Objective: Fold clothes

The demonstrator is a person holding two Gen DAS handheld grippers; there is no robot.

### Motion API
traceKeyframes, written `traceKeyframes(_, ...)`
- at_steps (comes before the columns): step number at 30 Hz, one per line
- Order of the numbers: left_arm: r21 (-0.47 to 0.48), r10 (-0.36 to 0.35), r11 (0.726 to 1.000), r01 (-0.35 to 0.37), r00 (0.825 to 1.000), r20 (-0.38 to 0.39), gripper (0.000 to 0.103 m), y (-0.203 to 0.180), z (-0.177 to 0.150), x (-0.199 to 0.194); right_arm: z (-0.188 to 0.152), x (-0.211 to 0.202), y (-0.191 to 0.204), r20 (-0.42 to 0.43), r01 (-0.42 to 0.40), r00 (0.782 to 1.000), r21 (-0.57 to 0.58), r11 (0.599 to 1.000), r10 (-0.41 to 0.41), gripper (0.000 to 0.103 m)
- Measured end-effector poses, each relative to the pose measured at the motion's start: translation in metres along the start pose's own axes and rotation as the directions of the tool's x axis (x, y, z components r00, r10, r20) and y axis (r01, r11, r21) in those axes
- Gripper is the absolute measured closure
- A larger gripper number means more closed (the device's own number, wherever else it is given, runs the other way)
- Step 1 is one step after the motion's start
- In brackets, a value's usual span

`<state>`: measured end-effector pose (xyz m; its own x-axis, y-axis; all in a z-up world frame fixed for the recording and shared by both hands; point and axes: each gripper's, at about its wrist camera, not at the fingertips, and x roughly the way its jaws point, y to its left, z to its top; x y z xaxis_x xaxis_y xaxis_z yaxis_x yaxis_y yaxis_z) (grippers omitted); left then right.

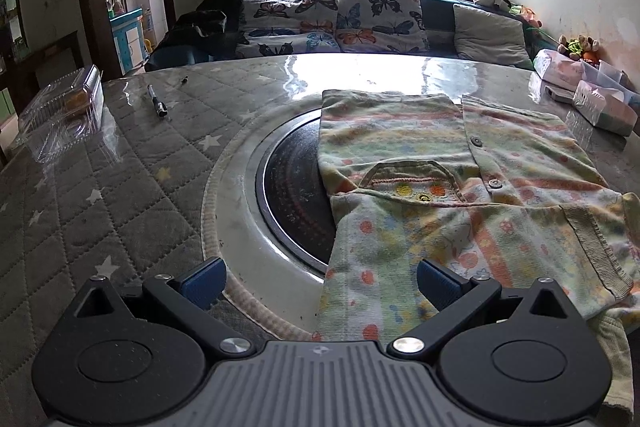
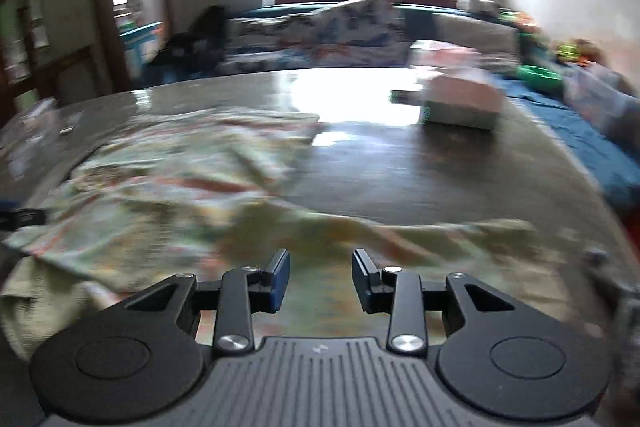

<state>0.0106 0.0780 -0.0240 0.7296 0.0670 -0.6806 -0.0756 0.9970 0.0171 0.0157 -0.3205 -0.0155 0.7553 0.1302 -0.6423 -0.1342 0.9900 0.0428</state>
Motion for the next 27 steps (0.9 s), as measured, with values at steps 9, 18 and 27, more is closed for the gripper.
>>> traceKeyframes(9, -0.005, 0.002, 1.000, -0.002, 1.000, -0.003, 0.000, -0.001, 0.001, -0.003, -0.014, -0.005, -0.086, -0.019, 0.239, 0.971, 0.160, 0.958, -0.240, 0.067)
traceKeyframes(18, 0.004, 0.003, 1.000, -0.003, 1.000, -0.008, 0.000, -0.005, 0.002, -0.004, -0.026, -0.002, -0.107, -0.044, 0.271, 0.963, 0.215, 0.938, -0.268, 0.065)
traceKeyframes(27, 0.000, 0.005, 1.000, -0.005, 1.000, -0.015, 0.000, -0.006, 0.001, -0.003, -0.029, 0.000, -0.104, -0.047, 0.258, 0.966, 0.233, 0.938, -0.254, 0.064)
